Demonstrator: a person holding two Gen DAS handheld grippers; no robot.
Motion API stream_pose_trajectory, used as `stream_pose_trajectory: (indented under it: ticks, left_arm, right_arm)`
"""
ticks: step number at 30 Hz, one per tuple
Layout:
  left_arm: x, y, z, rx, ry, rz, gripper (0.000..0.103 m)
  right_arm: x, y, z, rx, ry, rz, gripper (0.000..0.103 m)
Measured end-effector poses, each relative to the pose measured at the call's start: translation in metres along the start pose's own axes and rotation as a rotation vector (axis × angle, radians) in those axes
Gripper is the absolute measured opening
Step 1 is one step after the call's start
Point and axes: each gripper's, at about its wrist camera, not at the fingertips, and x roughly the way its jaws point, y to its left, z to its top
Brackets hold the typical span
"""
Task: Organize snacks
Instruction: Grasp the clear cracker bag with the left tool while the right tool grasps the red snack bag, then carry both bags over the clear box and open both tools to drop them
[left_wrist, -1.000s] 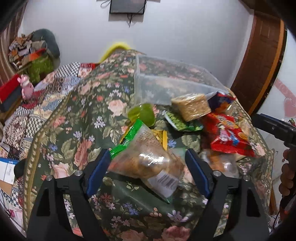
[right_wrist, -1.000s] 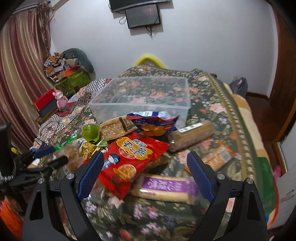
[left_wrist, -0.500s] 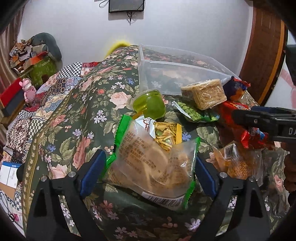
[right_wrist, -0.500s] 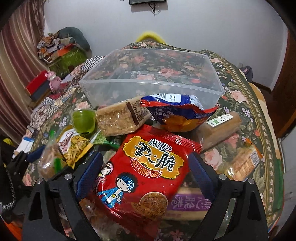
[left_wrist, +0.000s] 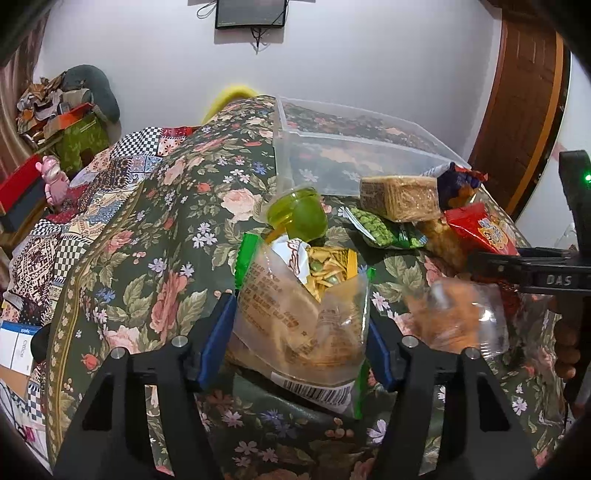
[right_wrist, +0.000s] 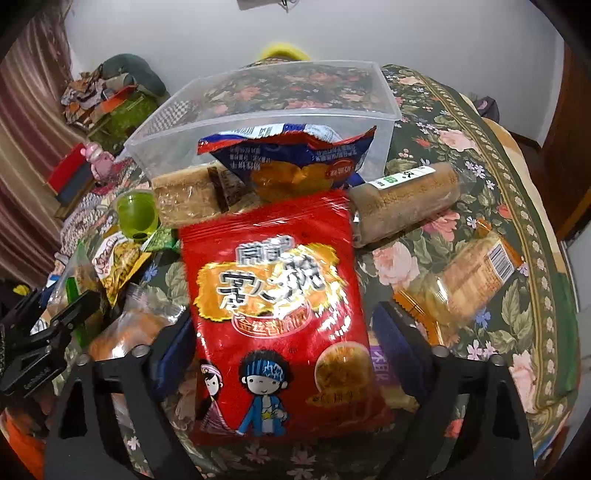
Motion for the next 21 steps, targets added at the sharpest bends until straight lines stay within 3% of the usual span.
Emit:
stream_pose_trajectory:
  ticks: [1,3,12,21]
  left_arm:
    - [-0.002,0.000,0.001,-0.001,-0.004,0.002,0.063]
    - [-0.007,0.001,0.003,-0.001,-0.013,0.007,0.062]
    - [-0.037,-0.008,0.024,0.015,-0.089,0.005,0.062]
    - [-0.060,-0.026,0.067,0.041,-0.186,-0.023,0.062]
  right_arm:
    - [0.000,0.001,0.001,-0.006,0.002,0.007,0.067]
    - [-0.002,0.004,0.001,-0.018,-0.010,0.014,0.064]
    - [-0.032,0.010,-0.004,-0.067,-0.073,0.035,0.063]
    - [-0.078,0.006,0.023,-0.073,-0.211,0.042,0.063]
